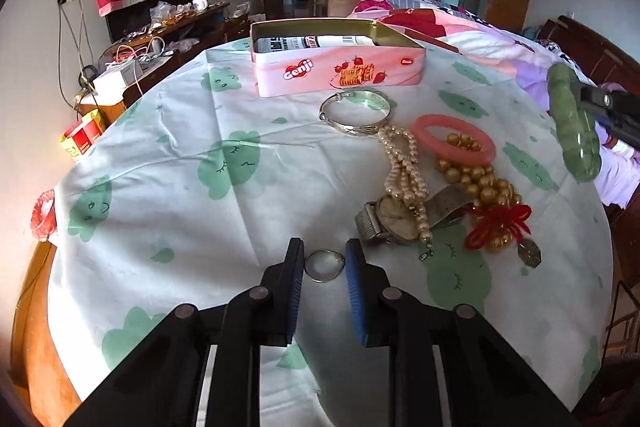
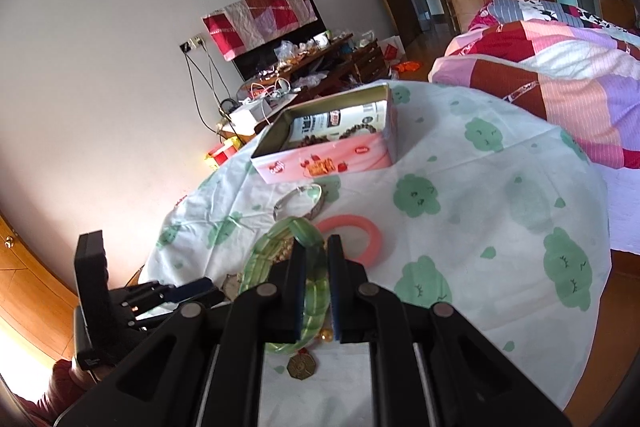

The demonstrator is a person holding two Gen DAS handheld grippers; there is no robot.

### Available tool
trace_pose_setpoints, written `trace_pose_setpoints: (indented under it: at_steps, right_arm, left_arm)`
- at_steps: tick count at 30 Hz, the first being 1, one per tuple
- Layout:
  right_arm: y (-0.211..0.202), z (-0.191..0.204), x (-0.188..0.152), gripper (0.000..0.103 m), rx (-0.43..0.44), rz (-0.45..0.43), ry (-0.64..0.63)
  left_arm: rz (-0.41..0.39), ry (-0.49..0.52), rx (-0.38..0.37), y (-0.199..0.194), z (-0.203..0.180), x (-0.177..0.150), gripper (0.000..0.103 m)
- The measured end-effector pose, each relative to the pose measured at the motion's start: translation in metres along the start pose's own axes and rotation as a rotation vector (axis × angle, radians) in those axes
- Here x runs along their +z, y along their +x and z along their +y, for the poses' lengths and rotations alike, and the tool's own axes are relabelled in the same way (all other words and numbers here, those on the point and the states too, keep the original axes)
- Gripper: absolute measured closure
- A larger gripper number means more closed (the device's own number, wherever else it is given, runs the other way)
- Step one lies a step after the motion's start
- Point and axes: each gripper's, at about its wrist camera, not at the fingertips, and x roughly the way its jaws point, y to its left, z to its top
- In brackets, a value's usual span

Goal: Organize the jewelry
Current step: 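Grasp the green jade bangle with the right tool while the left tool holds the ring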

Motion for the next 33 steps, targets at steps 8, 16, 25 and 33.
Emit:
trace_pose_setpoints:
  at_steps: [8,16,25,33]
  right_arm:
    - [-0.006,0.002,0.009,0.090,0.001,-0.027,0.002]
    - [-0.008,-0.001,0.021,0.090,0.005,-0.054,0.011]
    - [0.006,-0.004,0.035,0.090,-0.042,-0.064,0.015]
    - [0.032,-0.005,0.059,0.090,-0.073,-0.076,0.001]
  left_arm:
    - [-0.062,-0.004,-0.035,-0.013,0.001,0.000,0.082]
    - [-0.176,-0.032,-0.060,-0.038,0.006,0.020,0.082]
    - [-0.208,-0.074,-0.099,-0.030,0.003,0.049,0.082]
    - [-0.249,-0.072,-0.107,-0.020,0.002,0.080,0.082]
